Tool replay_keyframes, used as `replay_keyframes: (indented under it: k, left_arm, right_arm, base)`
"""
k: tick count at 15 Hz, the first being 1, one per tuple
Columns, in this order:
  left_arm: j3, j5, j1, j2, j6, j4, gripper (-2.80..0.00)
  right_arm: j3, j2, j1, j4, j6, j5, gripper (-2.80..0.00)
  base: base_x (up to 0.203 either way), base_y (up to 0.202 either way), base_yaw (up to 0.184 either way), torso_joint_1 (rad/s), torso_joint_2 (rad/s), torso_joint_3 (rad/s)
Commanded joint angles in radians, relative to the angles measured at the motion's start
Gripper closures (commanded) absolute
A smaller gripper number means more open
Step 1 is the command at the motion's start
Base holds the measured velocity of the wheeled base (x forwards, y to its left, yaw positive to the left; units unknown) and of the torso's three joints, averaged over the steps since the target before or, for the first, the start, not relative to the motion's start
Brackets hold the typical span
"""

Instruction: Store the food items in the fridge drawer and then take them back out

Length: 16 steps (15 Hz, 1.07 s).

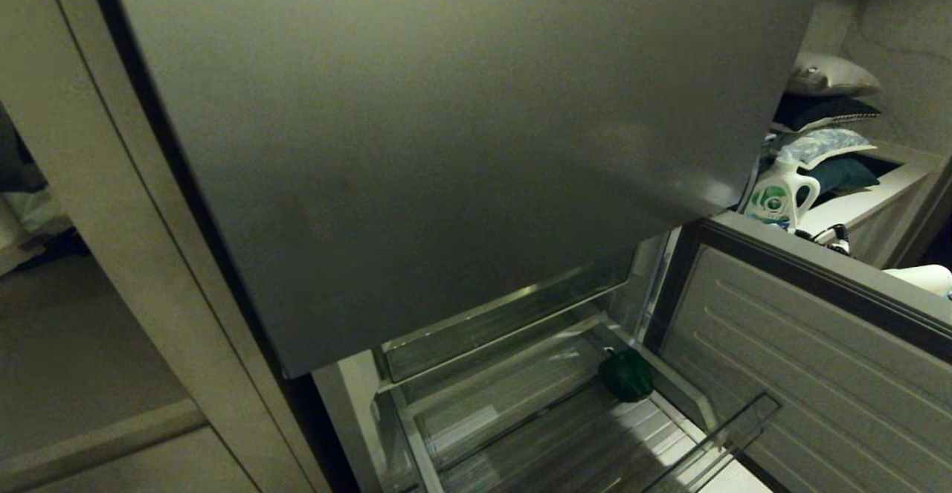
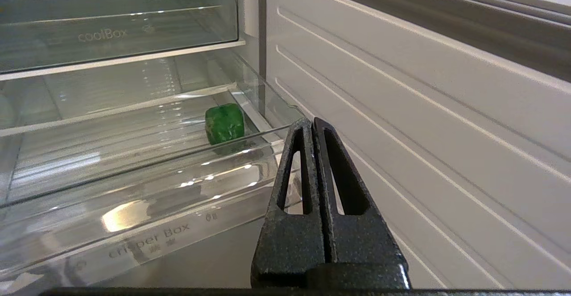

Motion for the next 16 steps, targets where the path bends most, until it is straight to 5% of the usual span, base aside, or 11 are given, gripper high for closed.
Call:
replay_keyframes:
  k: [1, 5, 7, 11, 16]
  left_arm:
    - [0.0, 0.0, 0.0, 0.002, 0.0, 0.001, 0.0]
    - [0.0, 0.0, 0.0, 0.002, 0.0, 0.001, 0.0]
    - [0.0, 0.0, 0.0, 0.002, 0.0, 0.001, 0.0]
    - [0.0, 0.0, 0.0, 0.002, 0.0, 0.001, 0.0]
    - [0.0, 0.0, 0.0, 0.002, 0.0, 0.001, 0.0]
  right_arm:
    - [0.031, 0.0, 0.0, -0.001, -0.002, 0.0, 0.0]
    - [0.01, 0.019, 0.002, 0.028, -0.035, 0.007, 0.0]
    - [-0.118, 0.108, 0.005, 0.111, -0.018, 0.043, 0.0]
    - [-0.391, 0.546, 0.05, 0.284, 0.043, 0.156, 0.0]
    - [-0.616, 1.137, 0.129, 0.283, 0.064, 0.175, 0.0]
  base:
    - [0.0, 0.0, 0.0, 0.0, 0.0, 0.0]
    - [0.0, 0.0, 0.0, 0.0, 0.0, 0.0]
    - [0.0, 0.0, 0.0, 0.0, 0.0, 0.0]
    - [0.0, 0.0, 0.0, 0.0, 0.0, 0.0]
    - [0.0, 0.0, 0.0, 0.0, 0.0, 0.0]
